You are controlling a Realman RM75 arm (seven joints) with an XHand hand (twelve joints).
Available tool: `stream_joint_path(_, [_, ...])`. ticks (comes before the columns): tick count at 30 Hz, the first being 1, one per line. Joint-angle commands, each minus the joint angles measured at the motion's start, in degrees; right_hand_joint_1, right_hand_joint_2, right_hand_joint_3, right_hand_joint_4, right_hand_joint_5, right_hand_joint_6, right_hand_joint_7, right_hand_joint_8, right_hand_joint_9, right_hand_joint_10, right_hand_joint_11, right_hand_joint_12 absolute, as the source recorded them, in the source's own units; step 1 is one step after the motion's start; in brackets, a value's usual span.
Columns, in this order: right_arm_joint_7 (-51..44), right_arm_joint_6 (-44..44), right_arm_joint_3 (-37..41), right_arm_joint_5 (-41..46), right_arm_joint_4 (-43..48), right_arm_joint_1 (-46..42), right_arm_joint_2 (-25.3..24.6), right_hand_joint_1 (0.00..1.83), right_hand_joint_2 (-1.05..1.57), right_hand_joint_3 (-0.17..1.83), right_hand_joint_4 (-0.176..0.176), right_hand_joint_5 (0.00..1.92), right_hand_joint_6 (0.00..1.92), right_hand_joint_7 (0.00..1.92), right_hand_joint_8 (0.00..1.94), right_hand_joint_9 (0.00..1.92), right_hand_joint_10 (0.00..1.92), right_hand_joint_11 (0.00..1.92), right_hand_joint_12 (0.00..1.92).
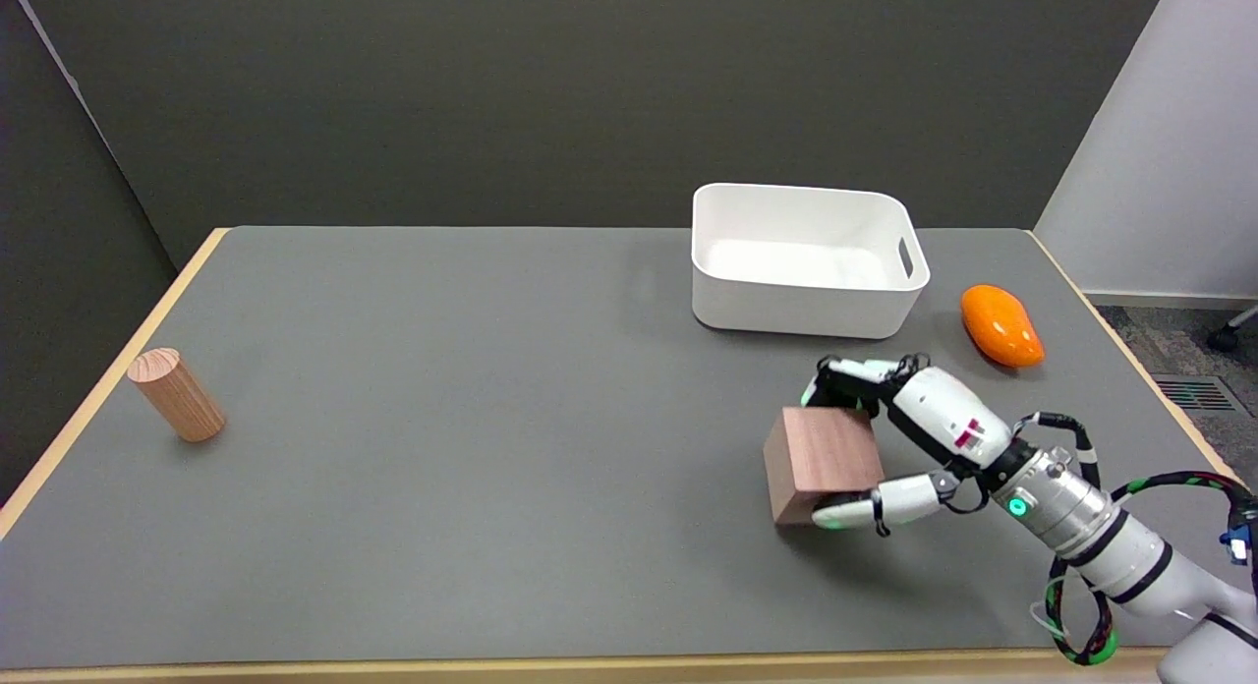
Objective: Pick up wooden cube.
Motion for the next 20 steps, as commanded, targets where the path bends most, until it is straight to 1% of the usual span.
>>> stream_joint_path(1, [-13.4, -7.1, 4.4, 8.8, 11.1, 2.7, 0.8, 1.22, 1.02, 0.42, -0.173, 0.65, 1.39, 0.92, 1.38, 0.85, 1.38, 0.58, 1.92])
stream_joint_path(5, [-16.9, -13.6, 7.3, 8.9, 16.1, 4.3, 1.1, 1.22, 1.02, 0.43, -0.172, 0.65, 1.39, 0.92, 1.38, 0.86, 1.39, 0.60, 1.92])
stream_joint_path(8, [-18.6, -17.9, 8.9, 9.0, 18.2, 6.5, 0.9, 1.22, 1.01, 0.44, -0.168, 0.65, 1.40, 0.92, 1.38, 0.87, 1.39, 0.61, 1.92])
stream_joint_path(10, [-18.7, -20.3, 9.3, 9.0, 18.9, 8.9, 0.6, 1.22, 1.00, 0.46, -0.161, 0.66, 1.40, 0.93, 1.37, 0.87, 1.40, 0.61, 1.92])
stream_joint_path(17, [-18.9, -26.9, 8.9, 9.0, 18.2, 18.2, 0.9, 1.22, 0.97, 0.52, -0.162, 0.67, 1.41, 0.94, 1.37, 0.88, 1.43, 0.65, 1.92])
stream_joint_path(19, [-19.2, -30.5, 8.2, 8.5, 17.7, 22.1, 2.0, 1.20, 1.04, 0.41, -0.151, 0.64, 1.43, 0.90, 1.40, 0.85, 1.37, 0.73, 1.92])
stream_joint_path(20, [-19.2, -31.9, 7.5, 8.5, 17.2, 24.0, 2.4, 1.20, 1.04, 0.40, -0.150, 0.64, 1.43, 0.90, 1.40, 0.85, 1.37, 0.73, 1.91])
